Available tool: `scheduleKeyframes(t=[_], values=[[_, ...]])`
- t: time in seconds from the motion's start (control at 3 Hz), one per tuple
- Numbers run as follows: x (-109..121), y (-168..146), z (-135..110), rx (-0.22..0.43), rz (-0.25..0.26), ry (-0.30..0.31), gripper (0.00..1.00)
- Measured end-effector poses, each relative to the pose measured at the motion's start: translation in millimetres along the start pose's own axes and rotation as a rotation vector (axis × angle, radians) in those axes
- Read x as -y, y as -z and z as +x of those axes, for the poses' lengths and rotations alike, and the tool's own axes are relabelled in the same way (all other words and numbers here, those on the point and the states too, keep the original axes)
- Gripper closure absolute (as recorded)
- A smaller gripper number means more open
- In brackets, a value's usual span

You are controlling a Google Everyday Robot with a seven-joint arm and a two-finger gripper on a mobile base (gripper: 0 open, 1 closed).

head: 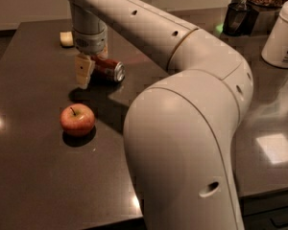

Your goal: Place coke can upright

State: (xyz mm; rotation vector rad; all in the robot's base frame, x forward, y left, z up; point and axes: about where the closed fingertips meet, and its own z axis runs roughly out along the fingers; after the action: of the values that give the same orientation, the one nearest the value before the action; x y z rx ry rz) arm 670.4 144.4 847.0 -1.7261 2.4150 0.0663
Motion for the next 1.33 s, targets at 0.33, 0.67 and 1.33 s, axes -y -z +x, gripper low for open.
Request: scheduleKeyframes(t=[0.33,0.67,1.33], values=[[0.2,5.0,-10.8,0.001,-0.006,0.017,0.46],[-2.8,9.8,-15.2,0.004,-0.036,0.045,0.69],[-29.8,65.5,-13.4,0.245,-0.099,0.187,1.0]])
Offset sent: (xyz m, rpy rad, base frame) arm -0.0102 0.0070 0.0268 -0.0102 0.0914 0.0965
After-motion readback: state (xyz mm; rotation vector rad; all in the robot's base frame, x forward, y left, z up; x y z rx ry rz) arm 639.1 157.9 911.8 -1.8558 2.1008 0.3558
